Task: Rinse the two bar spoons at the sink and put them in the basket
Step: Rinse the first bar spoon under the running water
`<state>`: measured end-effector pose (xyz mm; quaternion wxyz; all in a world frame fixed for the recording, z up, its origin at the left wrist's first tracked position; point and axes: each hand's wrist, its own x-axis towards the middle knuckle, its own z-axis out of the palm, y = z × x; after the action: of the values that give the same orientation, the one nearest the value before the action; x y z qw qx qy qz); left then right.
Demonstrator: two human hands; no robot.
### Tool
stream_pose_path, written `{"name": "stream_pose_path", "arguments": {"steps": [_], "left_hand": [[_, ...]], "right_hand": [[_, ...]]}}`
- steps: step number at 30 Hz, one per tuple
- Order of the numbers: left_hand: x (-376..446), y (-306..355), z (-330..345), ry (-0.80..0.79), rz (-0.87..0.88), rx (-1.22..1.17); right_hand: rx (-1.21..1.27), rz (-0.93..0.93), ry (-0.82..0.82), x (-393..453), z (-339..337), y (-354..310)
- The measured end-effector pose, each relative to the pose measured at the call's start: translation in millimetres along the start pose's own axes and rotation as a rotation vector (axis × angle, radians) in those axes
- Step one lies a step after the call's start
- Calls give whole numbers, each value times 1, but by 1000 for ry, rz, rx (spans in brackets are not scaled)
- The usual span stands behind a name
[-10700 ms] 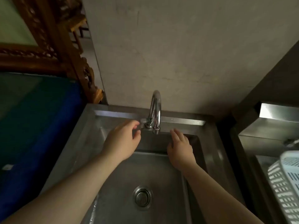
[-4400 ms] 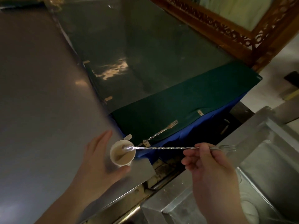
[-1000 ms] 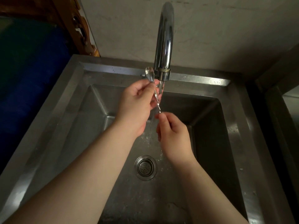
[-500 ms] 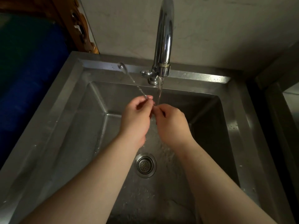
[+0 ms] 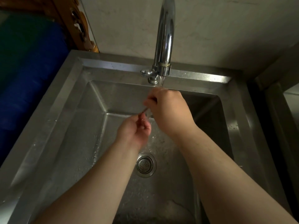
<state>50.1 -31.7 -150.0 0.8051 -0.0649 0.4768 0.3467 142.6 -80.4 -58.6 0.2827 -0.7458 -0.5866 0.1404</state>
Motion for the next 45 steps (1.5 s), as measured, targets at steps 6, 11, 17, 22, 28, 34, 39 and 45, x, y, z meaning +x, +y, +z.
{"name": "stream_pose_path", "arguments": {"steps": [6, 11, 17, 22, 28, 34, 39, 45], "left_hand": [[-7, -22, -6, -81, -189, -59], [-12, -31, -4, -50, -248, -16], [-1, -28, -9, -28, -266, -90], [0, -18, -5, -43, -131, -28], [-10, -3, -4, -69, 159, 140], [-21, -14, -5, -166, 442, 638], [-24, -24, -6, -184, 546, 933], [-19, -16, 9, -173, 716, 991]], "right_hand": [[117, -50, 104, -4, 8, -5], [203, 3, 192, -13, 12, 4], [247, -27, 217, -21, 6, 8], [194, -1, 292, -34, -2, 17], [111, 236, 177, -71, 8, 46], [54, 273, -55, -98, 45, 53], [139, 395, -46, -114, 69, 59], [196, 498, -221, -150, 100, 75]]}}
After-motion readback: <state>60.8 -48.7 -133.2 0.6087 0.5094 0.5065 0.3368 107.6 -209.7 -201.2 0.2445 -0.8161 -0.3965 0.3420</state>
